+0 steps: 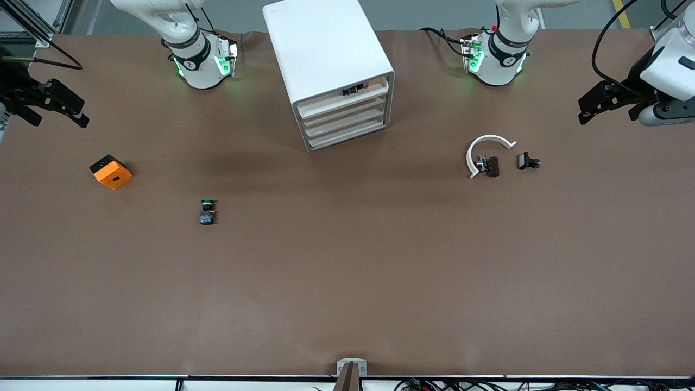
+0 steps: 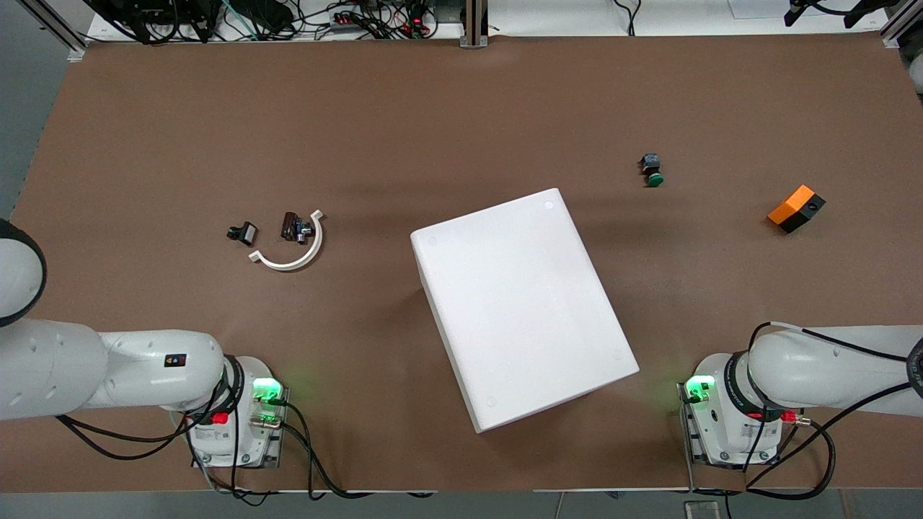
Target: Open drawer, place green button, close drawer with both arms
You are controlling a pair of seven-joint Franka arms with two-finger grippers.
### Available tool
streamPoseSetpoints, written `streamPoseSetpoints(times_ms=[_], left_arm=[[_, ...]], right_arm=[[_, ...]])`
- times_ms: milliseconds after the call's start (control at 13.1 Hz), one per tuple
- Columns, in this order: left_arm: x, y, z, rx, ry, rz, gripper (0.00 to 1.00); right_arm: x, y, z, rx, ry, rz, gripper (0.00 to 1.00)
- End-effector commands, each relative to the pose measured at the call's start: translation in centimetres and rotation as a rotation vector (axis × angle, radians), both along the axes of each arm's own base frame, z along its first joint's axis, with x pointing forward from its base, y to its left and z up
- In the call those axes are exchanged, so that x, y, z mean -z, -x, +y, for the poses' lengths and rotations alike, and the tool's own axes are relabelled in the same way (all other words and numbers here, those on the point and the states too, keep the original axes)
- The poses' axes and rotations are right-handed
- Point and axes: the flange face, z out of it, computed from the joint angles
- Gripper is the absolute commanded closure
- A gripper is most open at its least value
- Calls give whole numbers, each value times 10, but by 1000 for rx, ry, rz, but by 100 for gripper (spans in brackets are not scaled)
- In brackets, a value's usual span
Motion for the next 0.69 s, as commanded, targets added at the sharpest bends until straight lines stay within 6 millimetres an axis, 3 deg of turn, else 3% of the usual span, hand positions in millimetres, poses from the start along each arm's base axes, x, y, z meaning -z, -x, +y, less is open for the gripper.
streamPoseSetpoints(times_ms=[0, 305, 457, 610], left_arm=[[-6, -2, 2, 6, -16, 0, 0], [7, -27, 2, -2, -8, 51, 0], [30, -41, -9, 11, -2, 98, 0], [75, -58, -23, -18, 7, 180, 0]], right_arm=[[-4, 2, -1, -21, 13, -8, 0], [-2, 2, -10, -3, 12, 3, 0], [-2, 3, -18, 14, 11, 5, 0], [-2, 3, -18, 14, 13, 5, 0]])
